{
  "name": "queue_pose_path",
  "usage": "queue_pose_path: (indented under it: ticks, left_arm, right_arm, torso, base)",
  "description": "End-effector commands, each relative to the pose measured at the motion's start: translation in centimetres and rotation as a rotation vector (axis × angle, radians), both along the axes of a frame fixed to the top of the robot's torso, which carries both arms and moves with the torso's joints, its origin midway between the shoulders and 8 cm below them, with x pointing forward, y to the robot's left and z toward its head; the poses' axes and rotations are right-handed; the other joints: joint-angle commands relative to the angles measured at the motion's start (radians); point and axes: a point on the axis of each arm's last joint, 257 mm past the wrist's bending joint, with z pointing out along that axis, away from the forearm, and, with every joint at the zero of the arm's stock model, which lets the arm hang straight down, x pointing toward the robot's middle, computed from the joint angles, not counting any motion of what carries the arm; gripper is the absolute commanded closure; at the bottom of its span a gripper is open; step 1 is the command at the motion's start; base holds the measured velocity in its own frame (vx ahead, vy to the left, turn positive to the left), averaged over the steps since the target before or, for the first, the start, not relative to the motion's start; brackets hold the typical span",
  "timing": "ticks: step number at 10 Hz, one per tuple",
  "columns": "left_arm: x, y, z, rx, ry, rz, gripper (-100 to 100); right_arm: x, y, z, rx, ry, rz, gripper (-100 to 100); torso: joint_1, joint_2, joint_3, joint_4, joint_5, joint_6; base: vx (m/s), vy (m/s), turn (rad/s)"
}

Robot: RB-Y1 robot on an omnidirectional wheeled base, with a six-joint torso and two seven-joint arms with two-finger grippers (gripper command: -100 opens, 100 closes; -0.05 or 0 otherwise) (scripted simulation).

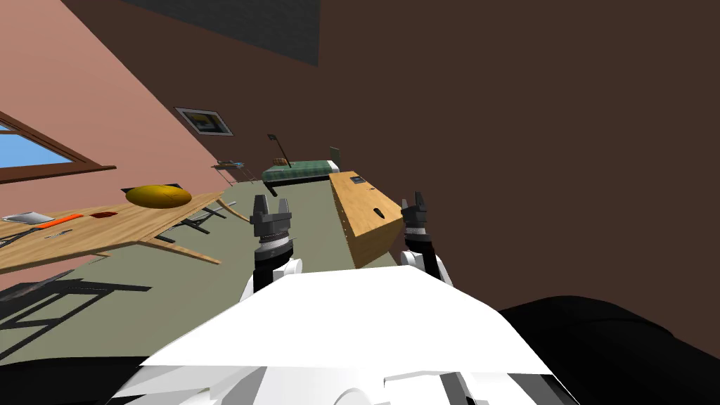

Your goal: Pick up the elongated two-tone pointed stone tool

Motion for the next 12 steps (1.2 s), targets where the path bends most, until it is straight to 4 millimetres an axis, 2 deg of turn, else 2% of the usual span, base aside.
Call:
queue_pose_path:
  ticks: [1,3,6,7,10,11,12]
  left_arm:
    - [0.0,0.0,0.0,0.0,0.0,0.0,0]
    - [0.0,0.0,0.0,0.0,0.0,0.0,0]
    - [0.0,0.0,0.0,0.0,0.0,0.0,0]
    - [0.0,0.0,0.0,0.0,0.0,0.0,0]
    - [0.0,0.0,0.0,0.0,0.0,0.0,0]
    - [0.0,0.0,0.0,0.0,0.0,0.0,0]
    - [0.0,0.0,0.0,0.0,0.0,0.0,0]
  right_arm:
    - [0.0,-0.2,-1.9,-0.043,0.056,0.003,-100]
    - [-0.1,-0.8,-4.7,-0.092,0.137,-0.001,-100]
    - [-0.9,-2.4,-10.2,-0.182,0.295,-0.011,-100]
    - [-1.2,-2.5,-10.7,-0.186,0.31,-0.012,-100]
    - [-3.5,-5.3,-17.4,-0.287,0.505,-0.029,-100]
    - [-4.1,-5.5,-18.1,-0.299,0.53,-0.026,-100]
    - [-5.4,-6.7,-20.3,-0.332,0.601,-0.034,-100]
  torso:
    - [0.0,0.0,0.0,0.0,0.0,0.0]
    - [0.001,0.0,0.0,0.0,0.0,0.0]
    - [0.003,0.002,0.001,0.0,0.001,0.0]
    - [0.003,0.003,0.002,0.001,0.001,0.0]
    - [0.003,0.003,0.002,0.001,0.001,0.0]
    - [0.003,0.004,0.002,0.001,0.001,0.0]
    - [0.003,0.003,0.002,0.001,0.001,0.0]
  base:
    - [0.001,0.019,0.029]
    - [-0.005,0.034,0.03]
    - [-0.03,0.048,0.048]
    - [-0.03,0.039,0.009]
    - [-0.035,0.047,0.069]
    - [-0.039,0.044,0.017]
    - [-0.039,0.051,0.082]
